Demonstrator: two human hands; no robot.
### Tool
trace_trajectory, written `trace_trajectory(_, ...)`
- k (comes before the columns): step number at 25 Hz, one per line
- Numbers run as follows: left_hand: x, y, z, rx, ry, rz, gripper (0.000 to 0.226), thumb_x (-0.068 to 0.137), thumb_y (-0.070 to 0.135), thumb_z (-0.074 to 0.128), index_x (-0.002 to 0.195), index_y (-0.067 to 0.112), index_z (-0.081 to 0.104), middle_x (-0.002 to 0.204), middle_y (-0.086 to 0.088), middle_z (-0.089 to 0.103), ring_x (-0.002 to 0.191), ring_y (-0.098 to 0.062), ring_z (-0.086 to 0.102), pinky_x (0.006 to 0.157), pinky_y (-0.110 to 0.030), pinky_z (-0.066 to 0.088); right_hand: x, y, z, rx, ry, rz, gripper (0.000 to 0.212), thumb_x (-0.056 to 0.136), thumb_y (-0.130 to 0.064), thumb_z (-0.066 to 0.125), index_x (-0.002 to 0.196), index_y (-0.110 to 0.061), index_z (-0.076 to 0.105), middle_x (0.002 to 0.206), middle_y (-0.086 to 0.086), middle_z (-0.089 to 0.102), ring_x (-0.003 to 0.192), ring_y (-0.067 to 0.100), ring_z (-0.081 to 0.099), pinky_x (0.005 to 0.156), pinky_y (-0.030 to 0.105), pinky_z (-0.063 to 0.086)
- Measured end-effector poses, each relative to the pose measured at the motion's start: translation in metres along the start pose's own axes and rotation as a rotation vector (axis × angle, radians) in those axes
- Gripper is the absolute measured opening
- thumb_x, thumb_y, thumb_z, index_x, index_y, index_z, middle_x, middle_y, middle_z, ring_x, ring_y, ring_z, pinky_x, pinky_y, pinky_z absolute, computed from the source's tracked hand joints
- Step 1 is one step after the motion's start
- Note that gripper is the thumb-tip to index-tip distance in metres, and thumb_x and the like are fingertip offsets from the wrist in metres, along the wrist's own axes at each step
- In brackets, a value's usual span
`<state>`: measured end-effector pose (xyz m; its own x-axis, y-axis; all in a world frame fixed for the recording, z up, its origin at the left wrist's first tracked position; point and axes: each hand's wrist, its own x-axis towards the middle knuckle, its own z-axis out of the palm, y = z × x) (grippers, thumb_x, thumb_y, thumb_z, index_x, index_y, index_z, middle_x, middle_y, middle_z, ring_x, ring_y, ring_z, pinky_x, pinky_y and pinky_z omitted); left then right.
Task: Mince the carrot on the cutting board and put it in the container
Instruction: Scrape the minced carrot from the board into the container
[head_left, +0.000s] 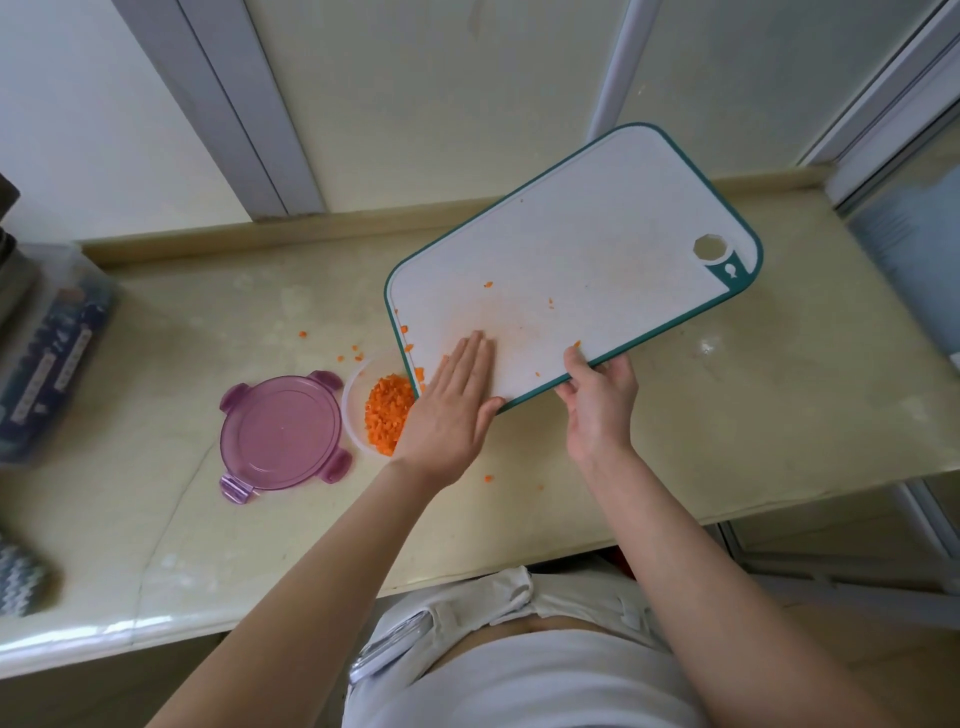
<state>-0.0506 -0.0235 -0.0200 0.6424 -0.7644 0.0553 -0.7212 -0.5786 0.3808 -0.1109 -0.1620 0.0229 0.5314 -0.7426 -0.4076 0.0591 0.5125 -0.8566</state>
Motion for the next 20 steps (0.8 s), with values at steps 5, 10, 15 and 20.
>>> trace_trajectory(5, -0.029, -0.032, 0.005, 0.054, 0.008, -0.144, 0.073, 0.095, 0.052, 0.003, 0.146, 0.004, 0.023, 0.153, -0.011, 0.022, 0.142, -0.023, 0.017, 0.116, -0.034, 0.012, 0.002, -0.002, -0.002, -0.051, 0.035, 0.008, 0.019, 0.091, 0.001, 0.057, 0.088, -0.017, 0.052, 0.077, -0.004, 0.057, 0.075, 0.011, 0.057, 0.081, 0.033, 0.051)
trace_trajectory(10, -0.024, -0.040, -0.012, 0.131, 0.123, -0.263, 0.042, 0.095, 0.027, 0.028, 0.107, -0.001, 0.056, 0.102, -0.018, 0.055, 0.099, -0.039, 0.053, 0.094, -0.047, 0.039, 0.003, -0.002, -0.003, -0.043, 0.027, 0.015, 0.019, 0.091, 0.001, 0.057, 0.091, -0.017, 0.054, 0.080, -0.004, 0.058, 0.078, 0.012, 0.059, 0.084, 0.034, 0.052)
trace_trajectory(15, 0.021, -0.050, -0.020, -0.033, 0.006, -0.275, 0.050, 0.102, 0.027, 0.024, 0.148, 0.005, 0.019, 0.156, -0.009, 0.013, 0.145, -0.020, 0.007, 0.117, -0.028, 0.001, 0.001, 0.000, -0.006, -0.048, 0.031, 0.032, 0.017, 0.091, 0.001, 0.058, 0.091, -0.015, 0.053, 0.080, -0.003, 0.058, 0.078, 0.013, 0.058, 0.089, 0.039, 0.051)
trace_trajectory(20, 0.017, -0.046, -0.019, -0.105, -0.025, -0.294, 0.052, 0.102, 0.030, 0.025, 0.149, 0.009, 0.017, 0.157, -0.003, 0.010, 0.144, -0.014, 0.011, 0.114, -0.023, 0.011, 0.002, -0.001, -0.007, -0.060, 0.042, 0.025, 0.017, 0.091, -0.001, 0.059, 0.087, -0.016, 0.052, 0.073, -0.005, 0.053, 0.073, 0.012, 0.054, 0.089, 0.038, 0.050)
